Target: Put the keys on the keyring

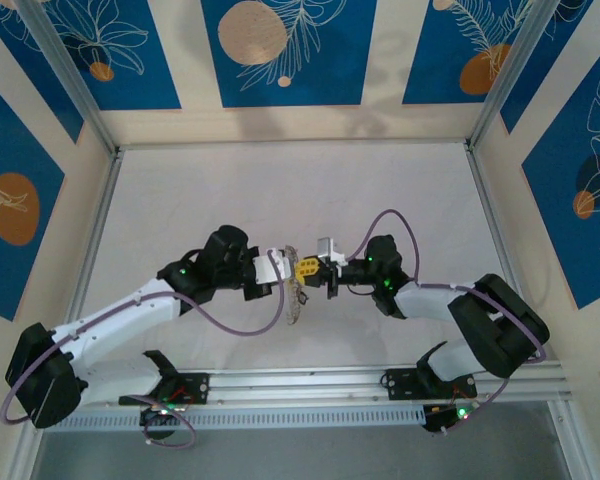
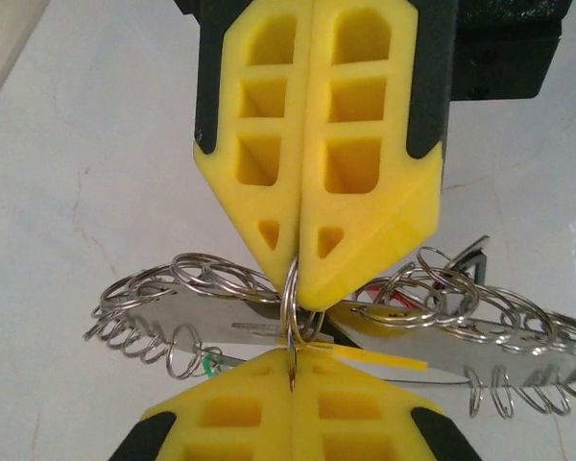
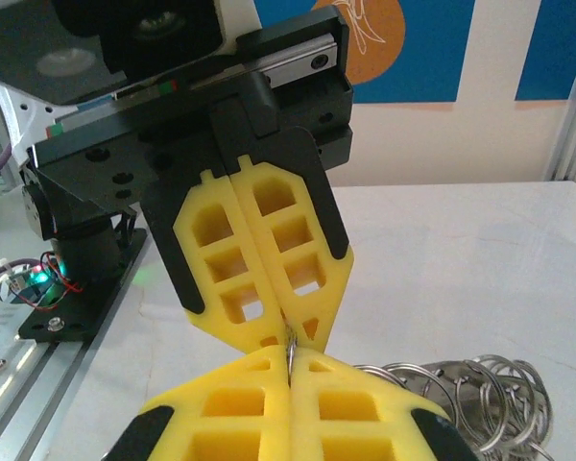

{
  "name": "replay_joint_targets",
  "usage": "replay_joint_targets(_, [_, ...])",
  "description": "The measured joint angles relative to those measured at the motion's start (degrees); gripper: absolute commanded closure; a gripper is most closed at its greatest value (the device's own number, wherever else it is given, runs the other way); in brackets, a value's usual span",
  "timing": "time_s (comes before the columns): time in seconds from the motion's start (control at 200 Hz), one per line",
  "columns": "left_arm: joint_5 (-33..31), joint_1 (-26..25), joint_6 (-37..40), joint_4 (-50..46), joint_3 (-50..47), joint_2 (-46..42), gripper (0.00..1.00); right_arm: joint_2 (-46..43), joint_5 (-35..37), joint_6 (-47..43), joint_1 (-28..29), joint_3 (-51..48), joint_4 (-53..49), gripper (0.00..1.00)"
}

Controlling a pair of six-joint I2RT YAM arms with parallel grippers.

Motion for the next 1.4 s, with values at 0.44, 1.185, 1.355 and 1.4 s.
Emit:
replay_joint_targets(0.44, [-0.31,-0.37,-0.57,6.36,-3.37,0.24,0.88,0.07,0.39,4.72,-0.72,-0.24,2.8,1.0])
replay_joint_targets(1.185, [2.21,1.14,-6.95,9.4,-6.29,-5.6,0.69,3.06,-0.74,5.49,0.31,-0.52,8.66,1.0])
replay_joint_targets(1.355, [3.93,1.44,-7.17,9.22,-6.21,-3.89,0.71,3.06,-1.53,5.46,0.63,-0.52,9.7,1.0])
replay_joint_targets(1.4, [4.39,1.49,-7.28,9.2,-6.08,-3.37,0.72,3.06,-1.64,5.44,0.7,-0.52,9.84,1.0])
